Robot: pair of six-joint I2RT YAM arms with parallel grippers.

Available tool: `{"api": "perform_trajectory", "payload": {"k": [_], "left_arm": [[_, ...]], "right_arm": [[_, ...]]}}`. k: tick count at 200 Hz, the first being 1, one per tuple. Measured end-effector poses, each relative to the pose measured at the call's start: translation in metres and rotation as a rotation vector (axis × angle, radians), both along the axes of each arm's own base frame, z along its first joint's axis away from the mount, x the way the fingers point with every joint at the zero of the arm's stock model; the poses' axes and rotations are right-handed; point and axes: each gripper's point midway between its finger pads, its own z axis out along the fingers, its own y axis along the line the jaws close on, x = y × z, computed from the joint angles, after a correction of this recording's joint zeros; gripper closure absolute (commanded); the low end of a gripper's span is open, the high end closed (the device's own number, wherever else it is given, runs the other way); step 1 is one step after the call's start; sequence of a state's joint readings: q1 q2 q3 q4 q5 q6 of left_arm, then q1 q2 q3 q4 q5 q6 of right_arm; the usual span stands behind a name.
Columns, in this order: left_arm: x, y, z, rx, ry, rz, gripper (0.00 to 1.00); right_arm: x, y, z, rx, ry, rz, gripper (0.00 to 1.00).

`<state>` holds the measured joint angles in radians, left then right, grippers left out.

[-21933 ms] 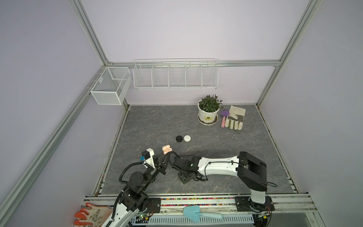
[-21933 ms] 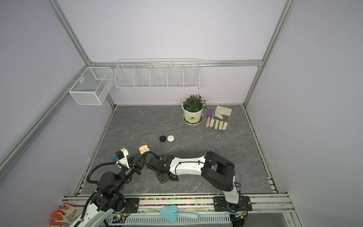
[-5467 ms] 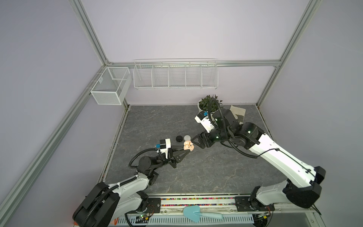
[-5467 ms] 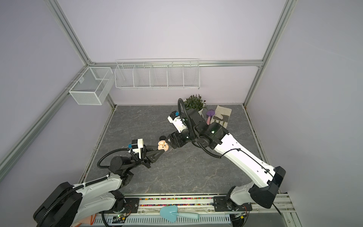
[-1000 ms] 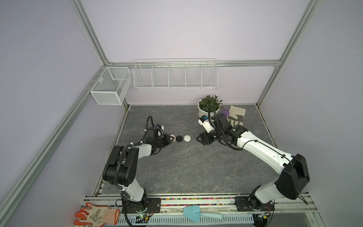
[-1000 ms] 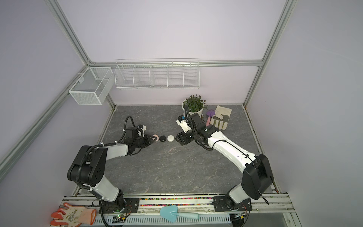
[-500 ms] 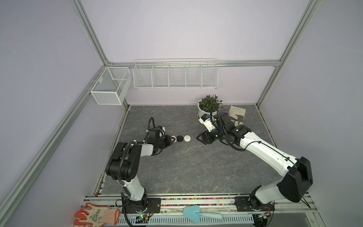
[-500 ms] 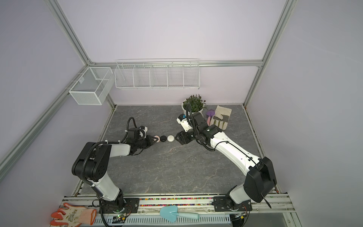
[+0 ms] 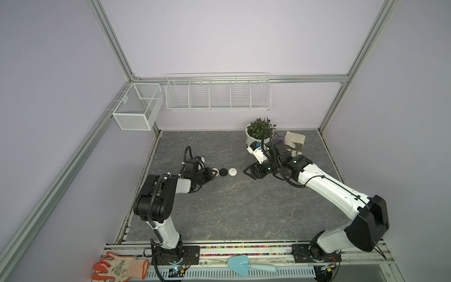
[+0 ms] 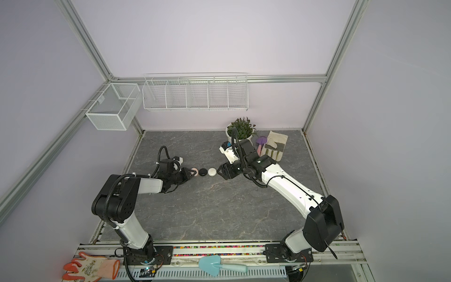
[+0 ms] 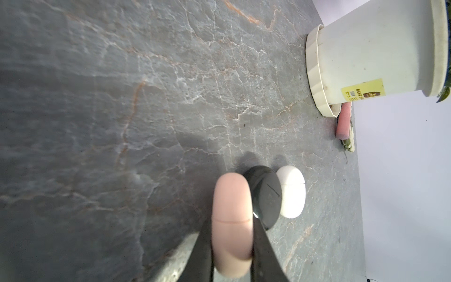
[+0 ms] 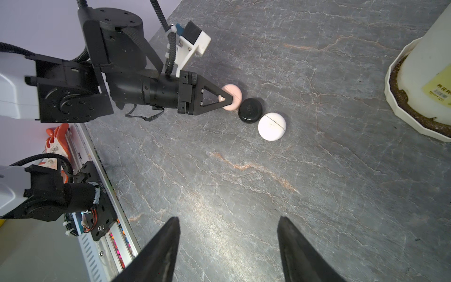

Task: Insert wireless bluetooth earbuds into charging case
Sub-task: Place the charging case at the center of the table, then reset both arms

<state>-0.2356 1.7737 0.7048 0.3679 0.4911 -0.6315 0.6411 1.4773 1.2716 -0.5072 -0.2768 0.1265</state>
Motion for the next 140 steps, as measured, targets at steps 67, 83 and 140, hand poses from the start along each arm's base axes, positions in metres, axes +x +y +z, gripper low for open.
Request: {"api": "perform_trajectory", "payload": {"k": [67, 83, 140], "left_arm": [[-0.014, 0.033, 0.015, 0.117, -0.05, 0.098, 0.0], [-0.023, 0.052, 0.029, 0.2, -0.083, 0.15, 0.0], [-0.026, 0.107, 0.156, 0.441, -0.521, 0.348, 0.01]], "right_arm": [[0.018, -0.071, -0.014, -0.105, -0.194, -0.188, 0.1], [0.02, -0.107, -0.054, -0.204, -0.284, -0.248, 0.05], [0.062, -0.226, -0.148, -0.477, -0.406, -0.592, 0.08]]}}
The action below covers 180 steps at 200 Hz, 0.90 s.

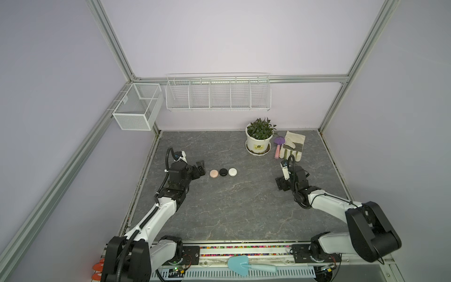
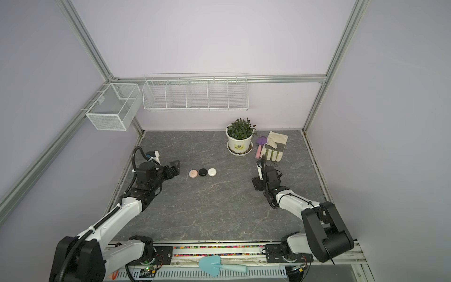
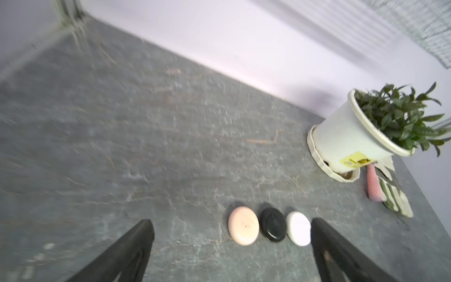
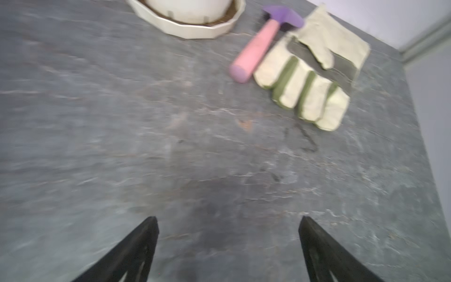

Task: Insert wireless bluetooth earbuds into charging case
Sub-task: Reset both arms

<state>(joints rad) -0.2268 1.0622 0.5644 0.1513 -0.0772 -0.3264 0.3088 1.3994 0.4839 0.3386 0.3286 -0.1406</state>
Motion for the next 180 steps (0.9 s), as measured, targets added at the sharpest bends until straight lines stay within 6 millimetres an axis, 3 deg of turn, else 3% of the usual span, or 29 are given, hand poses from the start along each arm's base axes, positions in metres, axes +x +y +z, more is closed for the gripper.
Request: {"api": "perform_trajectory", "payload": {"k": [11, 22, 42, 53, 64, 77, 80, 85, 102, 131, 180], "left_arm": [[0.0, 0.013, 0.01, 0.088, -0.08, 0.038, 0.01], [0.001, 0.027, -0.001, 0.155, -0.099, 0.062, 0.0], [0.01, 0.054, -0.057, 0.256, 0.016, 0.1, 0.04], [0.014, 0.055, -0.088, 0.296, 0.107, 0.07, 0.04], [0.018, 0.051, -0.104, 0.321, 0.139, 0.032, 0.03], [0.024, 0.048, -0.104, 0.343, 0.11, 0.01, 0.02], [0.026, 0.049, -0.103, 0.346, 0.097, 0.014, 0.02], [0.028, 0.049, -0.1, 0.347, 0.073, 0.023, 0.0], [0.032, 0.055, -0.095, 0.346, 0.002, 0.061, 0.0], [0.035, 0.071, -0.109, 0.332, 0.025, 0.107, 0.01], [0.04, 0.077, -0.097, 0.315, -0.025, 0.138, 0.01]], "right_arm": [[0.001, -0.011, -0.002, -0.012, -0.048, -0.025, 0.06], [0.004, -0.018, 0.001, -0.01, -0.115, -0.041, 0.06], [0.012, -0.037, 0.004, 0.019, -0.163, -0.093, 0.09], [0.017, -0.052, 0.013, 0.059, -0.201, -0.126, 0.08], [0.023, -0.066, 0.021, 0.098, -0.244, -0.157, 0.07], [0.029, -0.071, 0.023, 0.13, -0.274, -0.162, 0.0], [0.03, -0.071, 0.022, 0.137, -0.274, -0.159, 0.08], [0.03, -0.07, 0.019, 0.146, -0.267, -0.152, 0.11], [0.03, -0.069, 0.012, 0.189, -0.243, -0.138, 0.12], [0.031, -0.069, 0.014, 0.21, -0.249, -0.133, 0.12], [0.035, -0.065, 0.017, 0.229, -0.251, -0.113, 0.12]]}}
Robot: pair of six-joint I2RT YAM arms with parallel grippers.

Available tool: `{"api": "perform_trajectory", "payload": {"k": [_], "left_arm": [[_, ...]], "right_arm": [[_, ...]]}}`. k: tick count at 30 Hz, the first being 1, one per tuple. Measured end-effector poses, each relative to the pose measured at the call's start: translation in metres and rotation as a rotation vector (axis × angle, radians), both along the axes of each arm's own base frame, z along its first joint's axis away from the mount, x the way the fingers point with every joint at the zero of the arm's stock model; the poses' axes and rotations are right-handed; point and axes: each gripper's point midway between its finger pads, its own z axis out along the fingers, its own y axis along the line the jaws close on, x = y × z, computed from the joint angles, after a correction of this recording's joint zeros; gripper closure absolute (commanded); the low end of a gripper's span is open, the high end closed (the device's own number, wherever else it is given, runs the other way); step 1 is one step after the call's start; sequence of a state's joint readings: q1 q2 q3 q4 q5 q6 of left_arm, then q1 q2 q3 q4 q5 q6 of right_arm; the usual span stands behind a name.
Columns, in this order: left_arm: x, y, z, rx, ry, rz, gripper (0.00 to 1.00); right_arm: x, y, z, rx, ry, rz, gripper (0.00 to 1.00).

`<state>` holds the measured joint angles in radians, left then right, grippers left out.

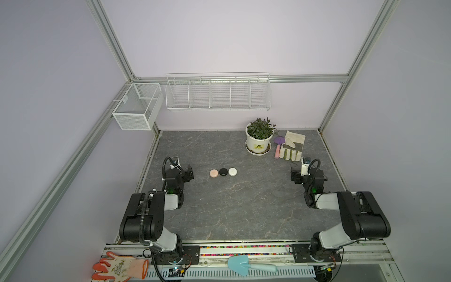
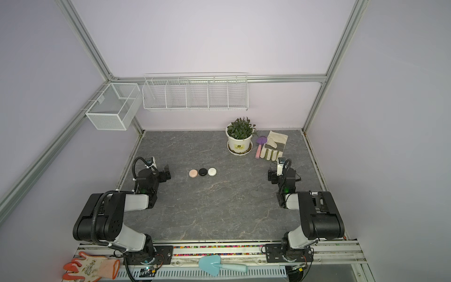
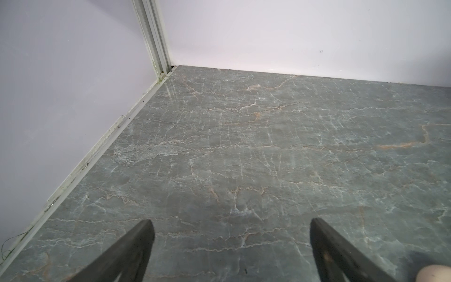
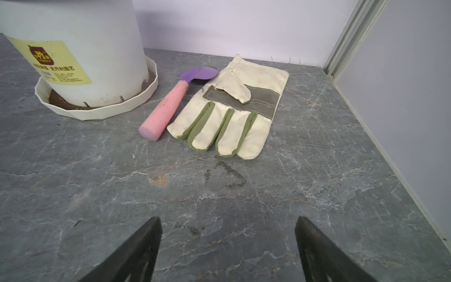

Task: Insert wireless bluetooth earbuds into charging case
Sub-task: Reset both arms

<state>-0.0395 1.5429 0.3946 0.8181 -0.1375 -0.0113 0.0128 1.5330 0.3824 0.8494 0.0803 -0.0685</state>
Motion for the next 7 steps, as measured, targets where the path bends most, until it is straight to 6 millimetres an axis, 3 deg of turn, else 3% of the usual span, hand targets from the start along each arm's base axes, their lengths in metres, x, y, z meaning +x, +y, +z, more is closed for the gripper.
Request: {"api": "perform_trajectory", "payload": {"k": [7], "left_arm": [[0.0012, 0.0, 0.0034, -0.004, -0.015, 0.001, 0.01]], "right_arm": [[0.0027, 0.0009, 0.0027, 0.019, -0.004, 0.011, 0.11]]}}
